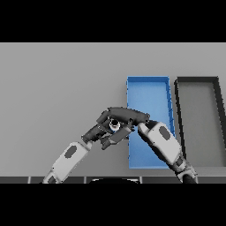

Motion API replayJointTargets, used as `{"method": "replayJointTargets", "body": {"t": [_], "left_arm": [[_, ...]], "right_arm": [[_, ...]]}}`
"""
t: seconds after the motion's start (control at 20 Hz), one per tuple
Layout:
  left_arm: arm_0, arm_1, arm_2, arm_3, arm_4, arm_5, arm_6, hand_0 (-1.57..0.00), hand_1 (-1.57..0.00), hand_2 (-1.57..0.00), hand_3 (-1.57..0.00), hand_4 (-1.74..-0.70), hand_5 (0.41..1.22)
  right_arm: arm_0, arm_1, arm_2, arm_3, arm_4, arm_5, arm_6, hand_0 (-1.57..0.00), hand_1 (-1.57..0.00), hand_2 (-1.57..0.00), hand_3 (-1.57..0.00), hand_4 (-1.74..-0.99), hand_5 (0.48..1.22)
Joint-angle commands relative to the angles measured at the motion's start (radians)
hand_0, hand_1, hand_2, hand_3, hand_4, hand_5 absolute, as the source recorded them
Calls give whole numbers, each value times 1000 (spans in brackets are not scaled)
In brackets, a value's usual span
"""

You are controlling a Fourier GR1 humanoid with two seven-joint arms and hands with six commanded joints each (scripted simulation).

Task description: Pick up the blue pipe and place it into the blue bin.

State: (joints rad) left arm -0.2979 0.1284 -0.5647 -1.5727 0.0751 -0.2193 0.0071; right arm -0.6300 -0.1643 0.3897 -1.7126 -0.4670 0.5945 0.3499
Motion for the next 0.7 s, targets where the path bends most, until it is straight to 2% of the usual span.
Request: {"method": "replayJointTargets", "body": {"t": [0.0,0.1,0.2,0.35,0.4,0.45,0.5,0.6,0.65], "left_arm": [[7,-12,2,6,2,-6,-37,-1571,-1559,-1571,-1423,-1710,1221],[18,-16,14,-1,2,-12,-27,-1571,-1564,-1571,-1477,-1720,1221],[5,-15,21,-3,-19,-16,-15,-1571,-1566,-1571,-1511,-1725,1221],[18,-18,23,-13,-7,-30,-8,-1571,-1569,-1571,-1540,-1730,1221],[23,-9,24,-13,-8,-33,-23,-1571,-1569,-1571,-1546,-1729,1221],[10,-12,31,-6,-6,-33,-25,-1571,-1569,-1571,-1442,-1724,1221],[8,-8,30,-11,-18,-29,-34,-1569,-1513,-1458,-1468,-1656,1221],[-1,5,27,-5,-55,-43,-22,-1045,-991,-950,-963,-1426,1221],[1,5,27,-3,-65,-61,-17,-836,-793,-760,-770,-1320,1221]], "right_arm": [[6,3,6,-7,-1,-1,-10,-1284,-1287,-1288,-1217,-1457,848],[10,-11,20,-21,44,0,-48,-1387,-1389,-1390,-1344,-1438,982],[5,-34,24,-29,55,17,-72,-1453,-1455,-1455,-1426,-1436,1068],[12,-30,34,-31,24,16,-71,-1511,-1511,-1512,-1497,-1463,1143],[20,-27,34,-42,4,10,-52,-1523,-1523,-1524,-1512,-1470,1158],[14,-21,30,-36,0,4,-48,-1532,-1533,-1533,-1523,-1475,1171],[12,-25,23,-41,-5,-3,-50,-1540,-1540,-1541,-1533,-1478,1181],[10,-18,31,-35,21,-13,-51,-1551,-1551,-1552,-1547,-1483,1195],[20,-16,38,-47,23,-20,-49,-1555,-1555,-1555,-1552,-1484,1201]]}}
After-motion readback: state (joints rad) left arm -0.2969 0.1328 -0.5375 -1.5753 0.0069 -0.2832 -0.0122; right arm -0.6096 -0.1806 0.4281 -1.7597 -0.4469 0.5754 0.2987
